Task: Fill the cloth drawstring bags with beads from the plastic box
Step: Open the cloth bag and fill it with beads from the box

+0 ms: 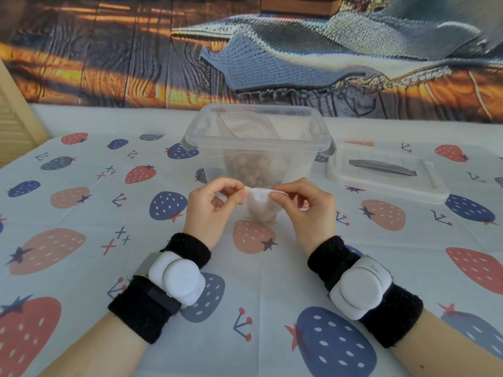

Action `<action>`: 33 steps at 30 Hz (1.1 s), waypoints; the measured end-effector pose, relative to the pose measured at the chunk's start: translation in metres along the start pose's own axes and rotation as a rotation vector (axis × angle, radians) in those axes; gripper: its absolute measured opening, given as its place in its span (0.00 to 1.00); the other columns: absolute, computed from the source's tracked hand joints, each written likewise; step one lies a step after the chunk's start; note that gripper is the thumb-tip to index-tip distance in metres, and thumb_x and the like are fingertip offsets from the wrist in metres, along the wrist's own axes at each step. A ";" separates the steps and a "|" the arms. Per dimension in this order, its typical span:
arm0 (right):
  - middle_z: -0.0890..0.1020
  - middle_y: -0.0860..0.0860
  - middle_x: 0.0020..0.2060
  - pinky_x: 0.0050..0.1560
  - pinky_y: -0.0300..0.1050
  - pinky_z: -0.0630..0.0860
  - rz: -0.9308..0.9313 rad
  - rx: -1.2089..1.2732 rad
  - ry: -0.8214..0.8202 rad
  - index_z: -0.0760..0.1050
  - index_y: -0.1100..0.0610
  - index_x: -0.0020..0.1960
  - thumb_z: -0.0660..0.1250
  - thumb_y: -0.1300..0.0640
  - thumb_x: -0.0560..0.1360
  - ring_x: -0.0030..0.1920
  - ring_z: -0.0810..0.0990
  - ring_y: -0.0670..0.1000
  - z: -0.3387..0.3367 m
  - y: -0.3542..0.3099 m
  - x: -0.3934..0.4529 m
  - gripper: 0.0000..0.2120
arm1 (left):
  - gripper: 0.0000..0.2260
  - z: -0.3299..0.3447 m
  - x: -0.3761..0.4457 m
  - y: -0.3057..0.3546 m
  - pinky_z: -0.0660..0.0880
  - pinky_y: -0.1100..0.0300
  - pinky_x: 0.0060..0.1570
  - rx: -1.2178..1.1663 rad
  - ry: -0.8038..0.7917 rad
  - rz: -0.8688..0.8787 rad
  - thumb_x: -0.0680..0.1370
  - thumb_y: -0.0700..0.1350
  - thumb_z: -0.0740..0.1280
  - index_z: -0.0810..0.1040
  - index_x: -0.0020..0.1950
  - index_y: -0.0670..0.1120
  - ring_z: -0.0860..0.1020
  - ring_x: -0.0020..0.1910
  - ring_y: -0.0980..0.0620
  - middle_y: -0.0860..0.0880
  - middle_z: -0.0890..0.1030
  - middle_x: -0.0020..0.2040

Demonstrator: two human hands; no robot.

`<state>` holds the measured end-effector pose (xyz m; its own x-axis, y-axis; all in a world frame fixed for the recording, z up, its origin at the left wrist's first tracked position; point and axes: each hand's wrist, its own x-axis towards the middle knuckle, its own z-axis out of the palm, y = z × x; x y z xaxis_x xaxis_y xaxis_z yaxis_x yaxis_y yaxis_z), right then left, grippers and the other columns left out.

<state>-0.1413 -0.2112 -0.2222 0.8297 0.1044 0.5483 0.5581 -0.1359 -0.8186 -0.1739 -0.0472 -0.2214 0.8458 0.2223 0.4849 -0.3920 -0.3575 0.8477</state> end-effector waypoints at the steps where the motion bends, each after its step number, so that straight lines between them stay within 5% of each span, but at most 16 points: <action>1: 0.78 0.43 0.31 0.37 0.31 0.66 0.004 0.020 -0.028 0.80 0.50 0.38 0.73 0.65 0.68 0.33 0.71 0.41 0.000 -0.001 -0.001 0.09 | 0.11 0.000 0.000 0.000 0.73 0.60 0.34 0.003 -0.010 0.004 0.74 0.37 0.70 0.78 0.39 0.53 0.77 0.36 0.58 0.61 0.79 0.34; 7: 0.78 0.40 0.29 0.36 0.30 0.66 0.058 0.034 -0.074 0.77 0.48 0.38 0.75 0.64 0.66 0.32 0.72 0.41 0.001 0.000 -0.001 0.13 | 0.10 -0.001 -0.001 -0.001 0.74 0.58 0.35 0.030 -0.060 0.012 0.74 0.38 0.70 0.78 0.40 0.54 0.76 0.37 0.60 0.63 0.79 0.36; 12: 0.79 0.43 0.32 0.38 0.39 0.73 0.103 0.063 -0.084 0.77 0.48 0.39 0.74 0.66 0.67 0.34 0.75 0.42 0.002 0.001 0.000 0.14 | 0.10 0.000 0.000 -0.006 0.75 0.50 0.38 0.071 -0.138 -0.011 0.74 0.39 0.71 0.78 0.43 0.55 0.76 0.40 0.59 0.57 0.80 0.40; 21: 0.81 0.41 0.35 0.40 0.34 0.73 0.078 0.036 -0.103 0.77 0.46 0.39 0.74 0.64 0.68 0.36 0.77 0.43 0.001 -0.003 -0.001 0.13 | 0.10 0.001 0.000 -0.006 0.69 0.71 0.35 0.150 -0.143 0.066 0.73 0.37 0.71 0.77 0.40 0.52 0.76 0.40 0.58 0.55 0.77 0.39; 24: 0.79 0.47 0.38 0.42 0.32 0.70 -0.175 -0.098 -0.011 0.77 0.49 0.43 0.72 0.55 0.70 0.40 0.76 0.42 -0.008 -0.017 0.007 0.04 | 0.03 -0.003 0.002 -0.005 0.72 0.66 0.37 0.147 -0.071 0.114 0.73 0.45 0.67 0.75 0.41 0.52 0.76 0.42 0.57 0.56 0.76 0.42; 27: 0.76 0.51 0.46 0.51 0.42 0.67 -0.398 -0.385 0.034 0.78 0.55 0.50 0.71 0.59 0.70 0.49 0.73 0.48 -0.023 -0.030 0.030 0.09 | 0.01 -0.010 0.004 0.000 0.68 0.69 0.43 0.164 -0.011 0.207 0.72 0.49 0.65 0.75 0.41 0.54 0.74 0.46 0.57 0.57 0.75 0.46; 30: 0.76 0.52 0.51 0.54 0.42 0.58 -0.330 -0.719 -0.069 0.77 0.54 0.56 0.72 0.57 0.69 0.55 0.71 0.53 -0.030 -0.030 0.058 0.16 | 0.01 -0.015 0.011 0.013 0.66 0.65 0.53 0.248 0.006 0.287 0.71 0.49 0.65 0.77 0.41 0.54 0.71 0.53 0.59 0.57 0.76 0.52; 33: 0.80 0.49 0.47 0.58 0.43 0.59 -0.196 -0.736 -0.197 0.77 0.54 0.56 0.71 0.55 0.72 0.52 0.76 0.53 -0.026 -0.030 0.069 0.13 | 0.04 -0.026 0.023 0.026 0.65 0.58 0.55 0.364 0.030 0.374 0.71 0.49 0.65 0.78 0.39 0.51 0.68 0.52 0.62 0.56 0.77 0.56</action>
<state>-0.1006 -0.2259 -0.1557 0.7364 0.3575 0.5743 0.6150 -0.7075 -0.3481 -0.1747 -0.0277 -0.1824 0.6594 0.0428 0.7506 -0.5100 -0.7081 0.4883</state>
